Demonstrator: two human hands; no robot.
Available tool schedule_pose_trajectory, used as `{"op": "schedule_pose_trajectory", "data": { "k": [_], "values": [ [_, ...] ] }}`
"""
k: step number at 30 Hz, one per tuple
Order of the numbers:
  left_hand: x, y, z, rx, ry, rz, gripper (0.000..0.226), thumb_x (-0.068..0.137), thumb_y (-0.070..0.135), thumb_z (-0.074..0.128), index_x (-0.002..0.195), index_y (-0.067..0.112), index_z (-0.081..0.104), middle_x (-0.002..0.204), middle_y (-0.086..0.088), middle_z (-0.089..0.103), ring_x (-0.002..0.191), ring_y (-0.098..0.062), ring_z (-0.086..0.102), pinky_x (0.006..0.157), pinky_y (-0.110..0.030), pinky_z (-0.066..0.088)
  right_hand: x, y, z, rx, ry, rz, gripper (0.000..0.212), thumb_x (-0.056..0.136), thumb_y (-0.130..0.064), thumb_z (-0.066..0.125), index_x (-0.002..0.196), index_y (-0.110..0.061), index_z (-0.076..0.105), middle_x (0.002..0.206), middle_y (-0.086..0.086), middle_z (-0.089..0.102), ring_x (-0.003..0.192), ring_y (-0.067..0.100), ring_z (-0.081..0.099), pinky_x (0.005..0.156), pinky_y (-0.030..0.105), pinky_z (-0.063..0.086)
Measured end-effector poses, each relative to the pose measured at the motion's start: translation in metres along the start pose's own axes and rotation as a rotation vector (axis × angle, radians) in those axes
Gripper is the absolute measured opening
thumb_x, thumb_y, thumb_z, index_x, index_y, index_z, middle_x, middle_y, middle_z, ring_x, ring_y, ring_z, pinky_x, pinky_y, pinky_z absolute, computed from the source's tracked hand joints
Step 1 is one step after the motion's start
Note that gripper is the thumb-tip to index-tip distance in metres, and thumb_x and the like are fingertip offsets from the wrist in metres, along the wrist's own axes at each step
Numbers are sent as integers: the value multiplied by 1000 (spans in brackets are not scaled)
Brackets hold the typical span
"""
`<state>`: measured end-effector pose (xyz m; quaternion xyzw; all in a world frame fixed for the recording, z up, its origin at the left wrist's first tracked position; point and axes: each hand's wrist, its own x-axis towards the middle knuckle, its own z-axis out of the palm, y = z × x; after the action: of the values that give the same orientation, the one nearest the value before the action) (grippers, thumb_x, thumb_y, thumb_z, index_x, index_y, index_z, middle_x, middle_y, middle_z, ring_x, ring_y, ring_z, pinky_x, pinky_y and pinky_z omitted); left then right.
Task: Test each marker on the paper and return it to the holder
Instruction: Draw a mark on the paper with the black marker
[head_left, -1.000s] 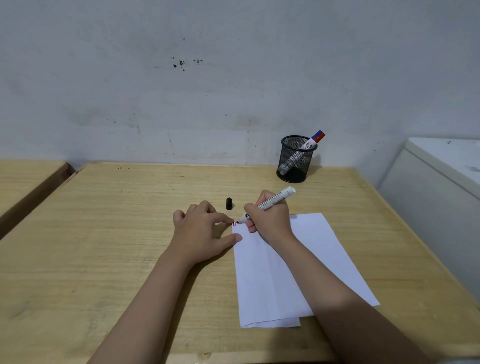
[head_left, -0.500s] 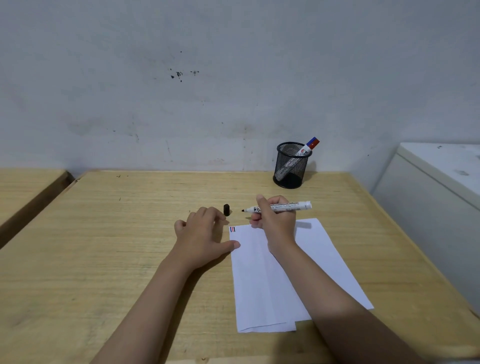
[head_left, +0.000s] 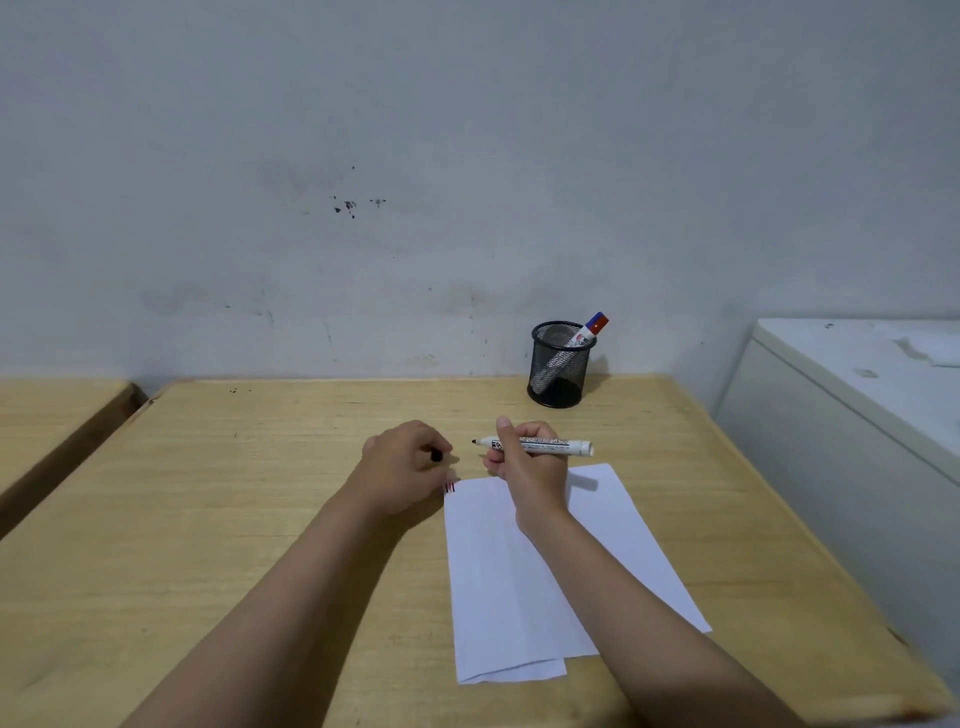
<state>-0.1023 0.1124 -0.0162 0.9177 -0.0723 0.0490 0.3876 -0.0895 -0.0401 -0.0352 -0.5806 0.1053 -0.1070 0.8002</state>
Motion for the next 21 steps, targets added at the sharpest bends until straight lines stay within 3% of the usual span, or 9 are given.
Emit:
{"op": "schedule_pose_trajectory", "data": {
  "k": [2, 3, 7, 10, 14, 21],
  "values": [
    [-5, 12, -1, -245, 152, -63, 2, 76, 14, 67, 75, 15, 65, 84, -1, 68, 72, -9, 64, 73, -29, 53, -1, -4, -1, 39, -8, 38, 25, 82, -22, 70, 74, -12, 49, 63, 9, 60, 50, 12, 60, 65, 34, 58],
    [-6, 16, -4, -293, 201, -60, 5, 77, 8, 66, 74, 12, 66, 80, -2, 68, 69, -9, 63, 69, -27, 50, -2, -8, -1, 57, -15, 54, 25, 82, -23, 71, 75, -12, 49, 63, 8, 60, 52, 13, 59, 64, 33, 58],
    [-10, 25, -17, -548, 186, -44, 13, 77, 4, 70, 87, 12, 69, 84, -8, 70, 78, -15, 67, 75, -25, 49, -15, -32, -3, 69, -69, 16, 22, 79, -25, 73, 74, -16, 53, 58, 2, 55, 44, 12, 49, 44, 26, 44],
    [-18, 33, -19, -826, 174, -100, 19, 76, 5, 71, 94, 10, 70, 87, -11, 73, 81, -17, 72, 80, -26, 50, -31, -51, -7, 71, -135, -86, 21, 79, -24, 72, 71, -16, 55, 54, -3, 56, 36, 12, 40, 39, 23, 33],
    [-25, 45, -20, -1118, 120, -165, 16, 79, 2, 65, 94, 7, 67, 77, -1, 76, 78, -13, 72, 82, -24, 51, -53, -67, -12, 92, -153, -143, 25, 85, -24, 65, 66, -14, 53, 52, -2, 57, 34, 12, 37, 36, 21, 30],
    [-39, 66, -20, -1215, 46, -155, 12, 80, 7, 64, 91, 10, 65, 75, 1, 75, 74, -9, 72, 85, -27, 50, -73, -84, -19, 31, -104, -239, 25, 87, -22, 64, 67, -11, 53, 52, 1, 55, 33, 10, 37, 36, 20, 32]
  ]
}}
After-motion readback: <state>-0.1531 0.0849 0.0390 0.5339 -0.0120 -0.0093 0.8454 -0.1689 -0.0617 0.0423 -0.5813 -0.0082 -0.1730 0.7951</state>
